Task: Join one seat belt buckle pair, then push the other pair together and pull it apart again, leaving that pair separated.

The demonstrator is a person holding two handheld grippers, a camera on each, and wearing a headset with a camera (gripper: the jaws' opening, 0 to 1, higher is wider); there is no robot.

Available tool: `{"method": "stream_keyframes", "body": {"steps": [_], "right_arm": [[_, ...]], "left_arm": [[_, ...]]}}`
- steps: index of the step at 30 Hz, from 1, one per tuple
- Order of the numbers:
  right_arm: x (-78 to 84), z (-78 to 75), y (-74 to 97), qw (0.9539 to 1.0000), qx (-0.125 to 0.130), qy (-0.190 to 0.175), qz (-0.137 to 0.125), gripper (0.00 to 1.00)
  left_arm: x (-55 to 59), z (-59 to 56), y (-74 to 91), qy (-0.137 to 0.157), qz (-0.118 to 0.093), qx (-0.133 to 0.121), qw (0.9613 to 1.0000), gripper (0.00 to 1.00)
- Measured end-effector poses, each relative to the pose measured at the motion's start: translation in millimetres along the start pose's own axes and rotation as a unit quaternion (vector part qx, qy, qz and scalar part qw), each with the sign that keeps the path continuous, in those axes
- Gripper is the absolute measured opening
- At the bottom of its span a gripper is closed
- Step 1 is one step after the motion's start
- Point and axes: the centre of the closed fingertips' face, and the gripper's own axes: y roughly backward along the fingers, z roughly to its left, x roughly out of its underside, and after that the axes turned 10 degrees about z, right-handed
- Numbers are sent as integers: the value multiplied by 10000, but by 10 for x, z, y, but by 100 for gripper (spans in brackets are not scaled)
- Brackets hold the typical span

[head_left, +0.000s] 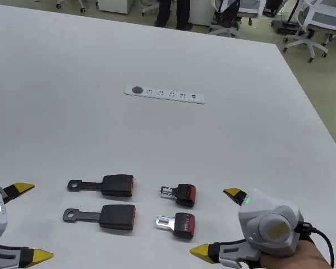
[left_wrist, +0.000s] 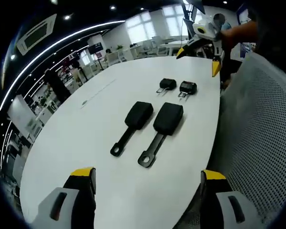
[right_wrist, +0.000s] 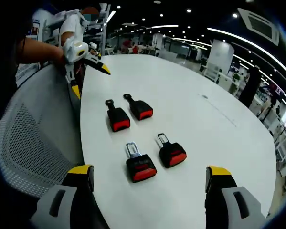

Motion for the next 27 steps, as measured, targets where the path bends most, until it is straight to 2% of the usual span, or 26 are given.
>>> {"method": "stream_keyframes", "body": {"steps": [11, 27], "right_arm": [[41, -3, 77, 9998, -9, -212, -44, 98], [49, 49, 68, 9998, -18, -189, 29, 96]], "left_arm": [[-29, -27, 11, 86, -38, 77, 9999, 90], [-52, -36, 25, 119, -61, 105, 9999, 88]]}}
